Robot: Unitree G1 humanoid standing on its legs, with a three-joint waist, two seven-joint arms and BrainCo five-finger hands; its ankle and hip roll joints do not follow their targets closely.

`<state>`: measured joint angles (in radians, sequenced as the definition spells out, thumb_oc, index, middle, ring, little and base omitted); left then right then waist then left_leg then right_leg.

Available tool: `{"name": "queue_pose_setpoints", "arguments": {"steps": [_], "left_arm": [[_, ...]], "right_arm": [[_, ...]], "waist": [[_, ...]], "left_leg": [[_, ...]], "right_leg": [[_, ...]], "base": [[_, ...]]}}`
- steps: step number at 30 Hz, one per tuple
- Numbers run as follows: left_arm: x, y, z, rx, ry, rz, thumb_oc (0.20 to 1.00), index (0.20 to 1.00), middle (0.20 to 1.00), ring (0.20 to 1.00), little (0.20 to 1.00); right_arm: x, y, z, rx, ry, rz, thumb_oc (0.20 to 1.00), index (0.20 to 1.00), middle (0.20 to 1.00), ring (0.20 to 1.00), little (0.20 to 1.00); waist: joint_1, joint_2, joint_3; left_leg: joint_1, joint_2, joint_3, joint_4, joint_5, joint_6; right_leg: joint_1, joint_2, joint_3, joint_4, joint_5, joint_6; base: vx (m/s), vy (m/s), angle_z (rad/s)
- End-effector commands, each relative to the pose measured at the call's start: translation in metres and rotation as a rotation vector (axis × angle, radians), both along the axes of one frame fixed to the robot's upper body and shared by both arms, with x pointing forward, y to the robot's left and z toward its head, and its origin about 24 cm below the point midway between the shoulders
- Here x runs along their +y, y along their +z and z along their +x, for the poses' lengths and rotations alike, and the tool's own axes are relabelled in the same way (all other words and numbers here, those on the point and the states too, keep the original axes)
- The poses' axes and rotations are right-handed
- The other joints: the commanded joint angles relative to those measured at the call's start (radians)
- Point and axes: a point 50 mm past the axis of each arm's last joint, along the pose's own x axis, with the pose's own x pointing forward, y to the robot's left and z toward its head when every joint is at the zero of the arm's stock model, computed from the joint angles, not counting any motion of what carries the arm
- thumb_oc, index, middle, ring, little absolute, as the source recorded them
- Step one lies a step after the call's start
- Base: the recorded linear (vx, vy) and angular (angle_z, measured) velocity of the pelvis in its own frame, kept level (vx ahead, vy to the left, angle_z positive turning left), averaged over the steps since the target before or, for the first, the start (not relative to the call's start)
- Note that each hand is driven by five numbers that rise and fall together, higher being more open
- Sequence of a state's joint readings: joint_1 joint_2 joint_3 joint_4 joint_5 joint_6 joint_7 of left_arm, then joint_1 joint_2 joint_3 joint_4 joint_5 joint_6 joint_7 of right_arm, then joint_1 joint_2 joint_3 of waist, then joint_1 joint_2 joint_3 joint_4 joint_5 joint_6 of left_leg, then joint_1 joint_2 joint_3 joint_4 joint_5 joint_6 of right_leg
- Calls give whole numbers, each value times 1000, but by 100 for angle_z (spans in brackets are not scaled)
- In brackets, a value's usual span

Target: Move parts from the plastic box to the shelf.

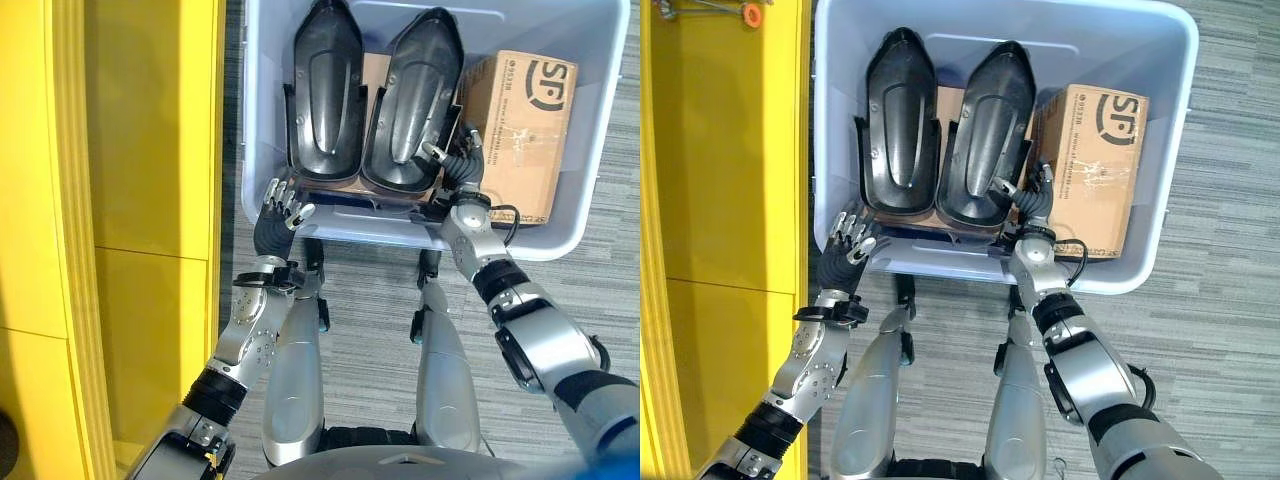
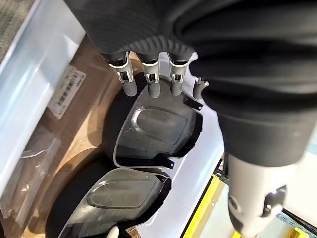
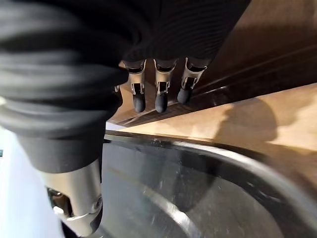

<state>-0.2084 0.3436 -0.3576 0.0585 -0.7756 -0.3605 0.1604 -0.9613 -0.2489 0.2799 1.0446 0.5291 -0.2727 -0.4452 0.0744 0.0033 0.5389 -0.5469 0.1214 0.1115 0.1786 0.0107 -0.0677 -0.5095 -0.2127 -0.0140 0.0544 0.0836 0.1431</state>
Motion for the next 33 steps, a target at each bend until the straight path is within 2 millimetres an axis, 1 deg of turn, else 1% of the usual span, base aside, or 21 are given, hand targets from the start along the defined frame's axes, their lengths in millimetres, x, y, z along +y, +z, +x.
{"name": "queue_pose_setpoints", "arguments": {"steps": [1, 3, 5, 6, 7, 8, 9, 10, 13, 16, 18, 20, 23, 25, 26, 28, 30, 31, 32, 33], "left_arm": [[-5, 31, -12, -153, -45, -64, 1000, 1000, 1000, 1000, 1000], [-7, 31, -13, -155, -54, -65, 1000, 1000, 1000, 1000, 1000], [-11, 33, -12, -158, -72, -60, 1000, 1000, 1000, 1000, 1000], [-12, 33, -12, -159, -76, -61, 1000, 1000, 1000, 1000, 1000], [-12, 33, -12, -159, -76, -61, 1000, 1000, 1000, 1000, 1000], [-13, 34, -12, -161, -77, -59, 1000, 1000, 1000, 1000, 1000], [-13, 35, -11, -167, -76, -59, 1000, 1000, 1000, 1000, 1000], [-13, 35, -11, -167, -76, -59, 1000, 1000, 1000, 1000, 1000], [-14, 35, -10, -169, -75, -61, 1000, 1000, 1000, 1000, 1000], [-13, 34, -8, -164, -68, -56, 1000, 1000, 1000, 1000, 1000], [-13, 34, -8, -164, -69, -55, 1000, 1000, 1000, 1000, 1000], [-12, 33, -7, -161, -70, -51, 1000, 1000, 1000, 1000, 1000], [-9, 31, -6, -157, -67, -43, 1000, 1000, 1000, 1000, 1000], [-5, 29, -5, -151, -60, -36, 1000, 1000, 1000, 1000, 1000], [-3, 27, -5, -140, -56, -34, 1000, 1000, 1000, 1000, 1000], [2, 22, -6, -125, -43, -25, 1000, 1000, 1000, 1000, 1000], [7, 20, -7, -116, -34, -16, 1000, 1000, 1000, 1000, 1000], [11, 19, -8, -114, -29, -10, 1000, 1000, 1000, 1000, 1000], [14, 17, -9, -107, -20, -8, 1000, 1000, 1000, 1000, 1000], [18, 15, -10, -98, -11, -2, 1000, 1000, 1000, 1000, 1000]], "right_arm": [[-14, 24, 4, -69, -50, -20, 1000, 1000, 1000, 1000, 1000], [-15, 26, 7, -46, -59, -48, 1000, 1000, 1000, 1000, 1000], [-14, 27, 12, 17, -71, -125, 1000, 1000, 1000, 1000, 1000], [-16, 23, 13, 59, -75, -169, 1000, 1000, 1000, 1000, 1000], [-16, 23, 13, 58, -75, -169, 1000, 1000, 1000, 1000, 1000], [-17, 21, 13, 73, -76, -178, 784, 784, 784, 784, 784], [-19, 16, 13, 112, -74, -199, 200, 200, 200, 200, 200], [-19, 16, 13, 112, -74, -199, 200, 200, 200, 200, 200], [-20, 3, 10, 163, -78, -218, 200, 200, 200, 200, 200], [-22, -7, 7, 186, -81, -221, 200, 200, 200, 200, 200], [-22, -8, 6, 178, -72, -231, 200, 200, 200, 200, 200], [-26, -2, 6, 139, -75, -237, 200, 200, 200, 200, 200], [-35, 16, 6, 50, -87, -199, 200, 200, 200, 200, 200], [-40, 32, 5, -32, -83, -179, 200, 200, 200, 200, 200], [-41, 35, 4, -57, -78, -171, 200, 200, 200, 200, 200], [-43, 57, 0, -165, -66, -165, 200, 200, 200, 200, 200], [-44, 72, -6, -251, -49, -161, 200, 200, 200, 200, 200], [-45, 85, -10, -312, -41, -158, 200, 200, 200, 200, 200], [-46, 91, -13, -347, -41, -162, 200, 200, 200, 200, 200], [-48, 100, -18, -391, -37, -184, 200, 200, 200, 200, 200]], "waist": [[19, 26, -19], [25, 31, -19], [42, 39, -19], [51, 44, -19], [51, 44, -19], [53, 46, -19], [59, 50, -19], [59, 50, -19], [65, 54, -19], [63, 50, -19], [58, 44, -19], [48, 31, -19], [39, 13, -19], [32, 3, -22], [29, -2, -33], [19, -17, -59], [9, -27, -81], [5, -31, -95], [1, -33, -108], [-2, -36, -125]], "left_leg": [[-45, 54, -87, 74, -9, -38], [-57, 53, -94, 78, -9, -37], [-80, 46, -105, 89, -12, -32], [-94, 42, -112, 97, -14, -29], [-95, 42, -112, 97, -14, -29], [-99, 40, -114, 100, -14, -29], [-105, 35, -117, 102, -15, -29], [-106, 35, -118, 102, -15, -29], [-104, 31, -120, 106, -15, -27], [-74, 31, -115, 101, -17, -27], [-51, 33, -109, 91, -16, -27], [-6, 39, -105, 68, -9, -31], [53, 45, -98, 38, 0, -36], [96, 49, -96, 18, 7, -40], [115, 51, -94, 4, 10, -42], [148, 57, -91, -17, 17, -47], [177, 65, -84, -30, 21, -51], [192, 69, -83, -39, 24, -55], [208, 73, -81, -46, 25, -56], [228, 79, -78, -59, 28, -59]], "right_leg": [[-37, -51, -14, 77, 54, 28], [-42, -53, -19, 80, 52, 28], [-51, -54, -27, 85, 49, 28], [-56, -55, -31, 89, 47, 28], [-56, -55, -31, 89, 47, 28], [-59, -56, -32, 91, 46, 28], [-62, -58, -35, 94, 46, 27], [-62, -58, -35, 94, 46, 27], [-57, -62, -38, 101, 41, 25], [-29, -63, -38, 97, 40, 25], [-11, -63, -34, 88, 44, 26], [24, -63, -33, 76, 49, 28], [74, -62, -36, 59, 58, 33], [107, -63, -37, 50, 62, 35], [120, -63, -38, 44, 63, 36], [148, -61, -39, 30, 65, 36], [172, -61, -38, 18, 65, 36], [185, -59, -39, 11, 65, 36], [198, -58, -40, 5, 63, 37], [212, -57, -41, -1, 62, 38]], "base": [[10, -9, 6], [9, -10, 13], [3, -11, 11], [-4, -9, 4], [-1, -2, 9], [2, 7, 12], [2, 7, 11], [3, 12, 7], [1, 5, 1], [-4, 24, 0], [-5, 17, 1], [0, 0, 0], [0, 0, 0], [16, -11, -4], [38, -10, -4], [54, -24, -2], [56, -31, -5], [60, -35, -9], [86, -40, -13], [84, -34, -14]]}}
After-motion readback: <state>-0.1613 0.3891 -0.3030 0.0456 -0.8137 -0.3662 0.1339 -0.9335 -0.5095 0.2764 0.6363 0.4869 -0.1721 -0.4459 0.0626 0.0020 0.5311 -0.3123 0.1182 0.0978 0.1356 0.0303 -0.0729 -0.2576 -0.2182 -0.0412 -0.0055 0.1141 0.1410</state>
